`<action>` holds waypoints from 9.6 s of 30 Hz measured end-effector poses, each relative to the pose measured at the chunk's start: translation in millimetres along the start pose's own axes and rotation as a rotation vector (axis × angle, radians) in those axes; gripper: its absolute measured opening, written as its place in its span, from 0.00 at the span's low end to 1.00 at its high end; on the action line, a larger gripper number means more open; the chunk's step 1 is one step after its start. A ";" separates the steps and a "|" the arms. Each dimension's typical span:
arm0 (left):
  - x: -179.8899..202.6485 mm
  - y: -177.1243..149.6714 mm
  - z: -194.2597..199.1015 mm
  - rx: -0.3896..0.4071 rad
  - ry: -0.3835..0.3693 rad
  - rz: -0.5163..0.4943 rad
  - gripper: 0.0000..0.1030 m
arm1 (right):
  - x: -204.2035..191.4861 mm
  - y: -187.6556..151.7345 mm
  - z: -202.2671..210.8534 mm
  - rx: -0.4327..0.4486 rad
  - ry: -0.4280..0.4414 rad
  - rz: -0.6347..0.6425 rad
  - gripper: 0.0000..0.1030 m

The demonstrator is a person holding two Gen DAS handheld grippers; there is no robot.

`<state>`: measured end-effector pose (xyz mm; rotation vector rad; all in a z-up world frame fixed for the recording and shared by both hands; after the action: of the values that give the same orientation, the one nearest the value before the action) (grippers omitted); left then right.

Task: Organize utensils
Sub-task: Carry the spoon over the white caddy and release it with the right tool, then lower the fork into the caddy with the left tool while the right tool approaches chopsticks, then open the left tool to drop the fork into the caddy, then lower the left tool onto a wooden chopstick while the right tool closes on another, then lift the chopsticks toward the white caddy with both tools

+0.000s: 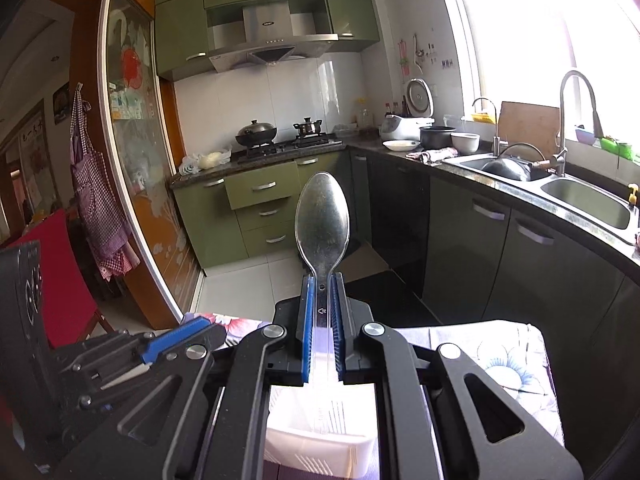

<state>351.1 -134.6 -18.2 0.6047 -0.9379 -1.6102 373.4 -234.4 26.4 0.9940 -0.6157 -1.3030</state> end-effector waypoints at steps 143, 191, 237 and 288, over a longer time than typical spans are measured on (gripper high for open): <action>-15.7 -101.6 68.0 -0.235 0.027 0.028 0.40 | 51.3 -242.9 25.3 -0.688 -0.074 0.145 0.31; -26.5 -219.2 21.3 -0.677 0.130 -0.074 0.08 | 47.0 -242.2 31.7 -0.632 -0.002 0.168 0.22; -24.3 -213.4 8.9 -0.737 0.086 -0.032 0.10 | 84.4 -236.7 3.6 -0.772 -0.062 0.193 0.12; -11.0 -115.0 191.1 -0.340 0.035 -0.091 0.05 | 79.1 -135.1 243.5 -0.265 -0.040 0.092 0.06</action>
<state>138.3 -67.7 -8.9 0.4412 -0.5980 -1.7848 116.7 -367.4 12.7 0.7156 -0.4979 -1.2872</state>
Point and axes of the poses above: each gripper's, at about its wrist camera, not at the fingertips, and z roughly against the way its jaws point, x to its right, y to its top, the point moved 8 cm from there along -z, roughly the way its jaws point, and after that the axes turned 3 degrees about -x, right-handed, at the moved point
